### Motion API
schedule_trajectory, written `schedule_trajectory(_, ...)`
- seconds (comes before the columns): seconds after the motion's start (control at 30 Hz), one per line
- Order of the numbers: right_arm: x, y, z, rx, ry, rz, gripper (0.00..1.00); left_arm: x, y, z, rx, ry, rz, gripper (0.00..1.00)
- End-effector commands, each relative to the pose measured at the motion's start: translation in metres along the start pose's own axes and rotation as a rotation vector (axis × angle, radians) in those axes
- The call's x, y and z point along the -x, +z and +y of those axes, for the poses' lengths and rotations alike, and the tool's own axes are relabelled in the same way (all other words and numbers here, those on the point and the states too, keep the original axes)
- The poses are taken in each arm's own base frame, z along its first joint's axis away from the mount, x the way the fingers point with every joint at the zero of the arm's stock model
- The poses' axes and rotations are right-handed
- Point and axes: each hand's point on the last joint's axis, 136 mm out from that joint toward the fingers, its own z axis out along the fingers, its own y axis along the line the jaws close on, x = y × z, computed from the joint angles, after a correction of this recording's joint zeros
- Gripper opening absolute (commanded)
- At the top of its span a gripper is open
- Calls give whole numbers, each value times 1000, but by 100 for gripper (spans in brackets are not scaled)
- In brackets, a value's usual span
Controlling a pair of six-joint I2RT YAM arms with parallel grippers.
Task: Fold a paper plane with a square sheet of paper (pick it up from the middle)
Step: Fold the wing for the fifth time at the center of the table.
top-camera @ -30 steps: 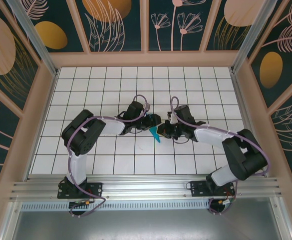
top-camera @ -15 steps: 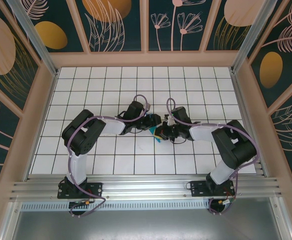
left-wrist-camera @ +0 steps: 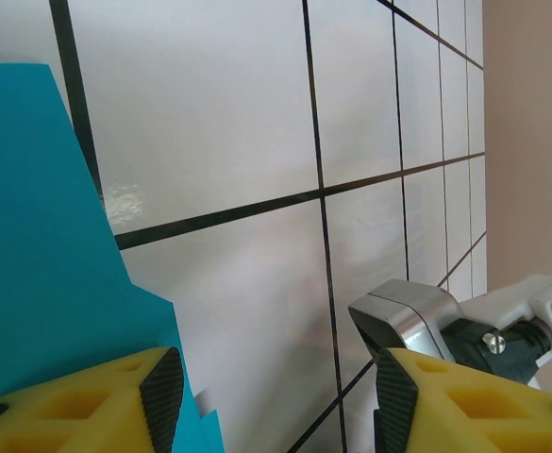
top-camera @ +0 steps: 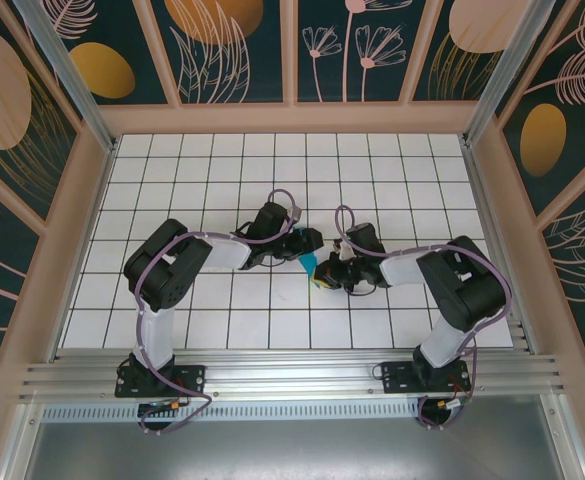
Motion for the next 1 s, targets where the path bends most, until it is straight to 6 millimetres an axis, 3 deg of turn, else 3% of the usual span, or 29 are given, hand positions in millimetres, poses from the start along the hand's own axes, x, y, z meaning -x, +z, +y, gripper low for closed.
schedule_trajectory(0.0,-21,4,-42,-83,113,53,1,-18,7,48,142,-35,50,59)
schedule_trajectory(0.1,-23,0,-52,-121,126,48,1,-18,6,49,147,-36,49,60)
schedule_trajectory(0.27,-23,-7,-42,-116,95,49,1,-18,6,51,159,-35,46,59)
schedule_trajectory(0.33,-29,-6,-47,-130,105,72,1,-18,6,53,165,-38,45,59)
schedule_trajectory(0.5,-43,-3,-95,-300,168,99,0,-19,7,54,165,-41,49,59)
schedule_trajectory(0.6,-47,-4,-109,-379,167,99,0,-19,6,53,165,-41,49,59)
schedule_trajectory(0.7,-46,-6,-100,-375,137,100,0,-20,5,54,170,-40,52,59)
schedule_trajectory(0.87,-28,-11,-50,-262,52,67,0,-20,5,54,170,-40,51,59)
schedule_trajectory(0.97,-18,-15,-33,-252,26,46,0,-20,6,55,172,-44,54,59)
